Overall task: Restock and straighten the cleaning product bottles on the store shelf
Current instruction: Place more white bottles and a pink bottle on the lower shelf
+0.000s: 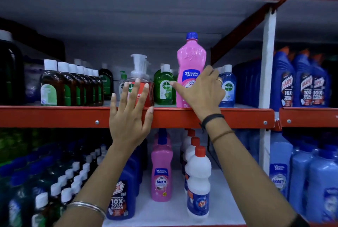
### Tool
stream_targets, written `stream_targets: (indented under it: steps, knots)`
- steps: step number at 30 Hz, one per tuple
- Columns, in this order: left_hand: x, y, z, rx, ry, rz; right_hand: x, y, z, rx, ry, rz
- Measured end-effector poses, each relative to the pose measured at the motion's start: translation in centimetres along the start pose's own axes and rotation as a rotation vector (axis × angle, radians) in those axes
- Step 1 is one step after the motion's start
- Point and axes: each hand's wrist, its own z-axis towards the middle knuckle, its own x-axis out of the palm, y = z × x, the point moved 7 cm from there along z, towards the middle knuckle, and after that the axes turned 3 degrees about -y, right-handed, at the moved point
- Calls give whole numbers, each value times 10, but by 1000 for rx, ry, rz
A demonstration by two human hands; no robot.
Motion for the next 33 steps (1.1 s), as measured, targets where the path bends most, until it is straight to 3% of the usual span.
stream_targets:
  steps: [5,13,18,21,26,33]
  knots:
    - [-2,0,0,13,1,16,-2,-8,1,57,20,117]
    - [-1,0,-1,36,2,13,-53,-36,-25,192,-278,726]
    - [-1,1,-1,70,0,30,-80,-55,-51,205,-358,903]
    - [0,1,-2,78,8,38,-74,-63,-80,190,-286,940]
    - [1,2,-2,77,22,22,-42,-70,-142,196,-188,784]
    - [1,2,-4,104,3,14,39,-76,-225,236,122,539]
